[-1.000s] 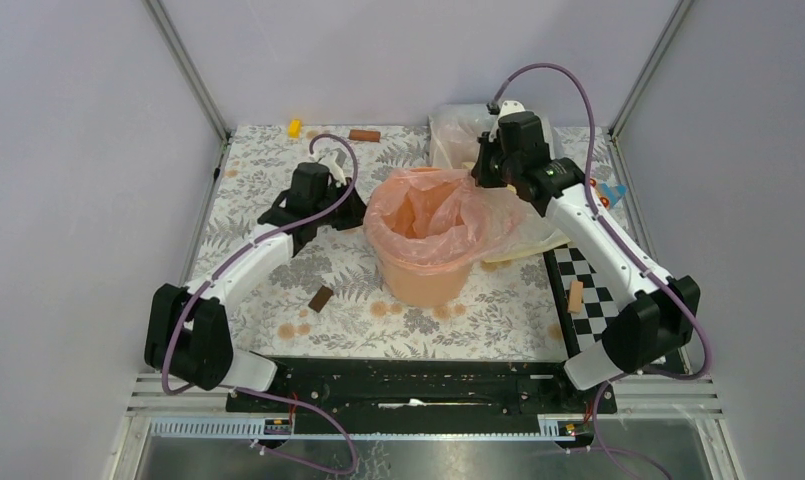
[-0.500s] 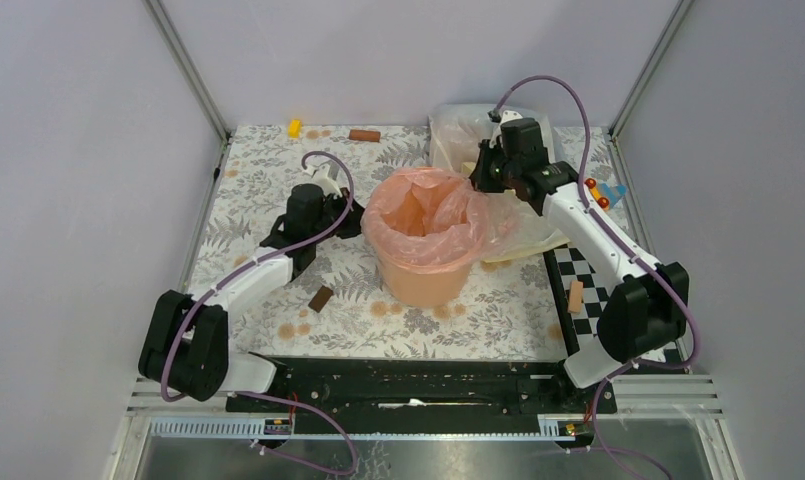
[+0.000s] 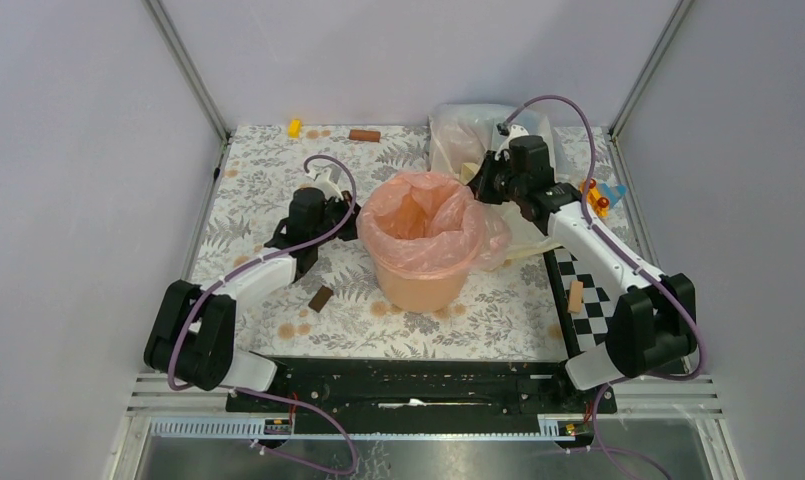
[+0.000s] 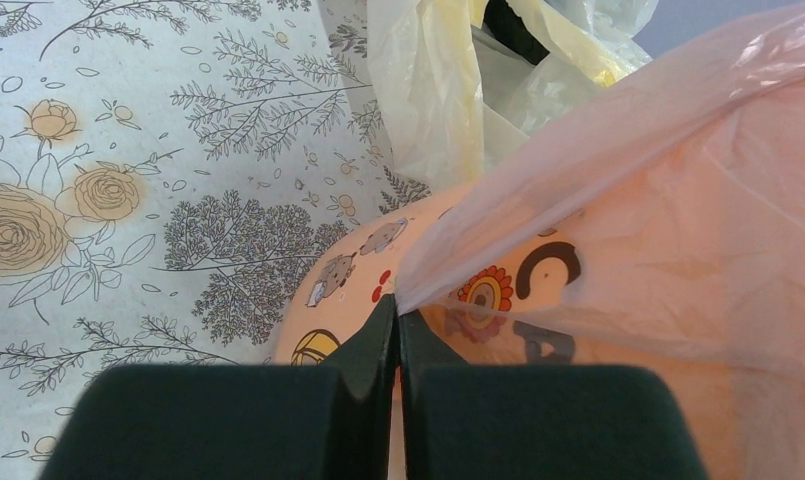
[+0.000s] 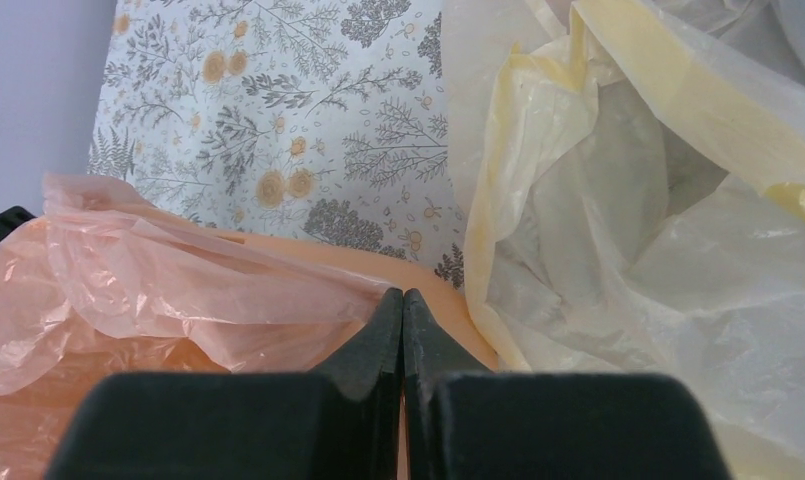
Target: Put the trash bags into the trash bin
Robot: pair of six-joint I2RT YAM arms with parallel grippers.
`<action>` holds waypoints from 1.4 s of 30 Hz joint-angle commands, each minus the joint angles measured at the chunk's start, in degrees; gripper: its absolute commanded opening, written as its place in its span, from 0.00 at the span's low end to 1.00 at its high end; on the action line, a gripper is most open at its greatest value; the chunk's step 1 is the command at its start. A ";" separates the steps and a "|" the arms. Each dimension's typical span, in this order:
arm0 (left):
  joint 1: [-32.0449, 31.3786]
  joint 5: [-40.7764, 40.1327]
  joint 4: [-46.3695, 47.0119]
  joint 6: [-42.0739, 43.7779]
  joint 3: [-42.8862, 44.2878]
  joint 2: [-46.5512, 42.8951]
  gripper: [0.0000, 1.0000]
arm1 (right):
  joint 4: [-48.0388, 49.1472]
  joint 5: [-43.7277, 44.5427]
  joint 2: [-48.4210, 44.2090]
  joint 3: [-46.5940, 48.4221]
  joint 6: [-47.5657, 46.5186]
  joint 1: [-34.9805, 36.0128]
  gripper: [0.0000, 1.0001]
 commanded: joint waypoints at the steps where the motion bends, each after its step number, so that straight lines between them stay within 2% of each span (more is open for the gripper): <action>1: -0.25 2.95 0.97 0.27 0.36 1.96 0.00 | -5.41 0.32 1.04 -3.01 0.82 0.98 0.00; 5: -0.20 3.62 1.10 -0.46 0.42 3.30 0.00 | -5.82 4.34 4.32 -2.01 1.74 0.93 0.00; 10: -0.12 3.49 0.16 0.14 1.53 2.34 0.00 | -2.61 0.85 3.57 0.27 1.55 0.89 0.00; 17: -0.16 2.00 -3.21 0.29 3.96 0.05 0.00 | -8.37 6.66 1.53 5.92 2.38 0.88 0.00; 21: -0.16 0.04 -3.94 0.12 2.47 -2.76 0.00 | -8.50 8.04 1.53 1.62 3.02 0.89 0.00; 25: -0.16 -0.41 -4.31 -0.37 1.10 -4.42 0.00 | -3.80 7.71 1.10 -5.04 4.38 0.89 0.01; 30: -0.16 0.68 -3.96 -0.15 0.86 -3.50 0.00 | -1.93 5.33 2.08 -6.22 4.66 0.89 0.09; 36: -0.16 1.45 -5.76 0.77 1.61 -1.90 0.00 | -7.24 13.06 -4.81 -3.86 2.47 0.89 0.24; 37: -0.16 1.42 -5.56 0.72 1.29 -2.04 0.00 | -8.72 14.90 -6.29 -3.13 1.97 0.89 0.30; 42: -0.14 0.70 -5.06 0.65 -0.17 -3.73 0.00 | -14.62 21.33 -13.53 -1.92 0.88 0.88 0.77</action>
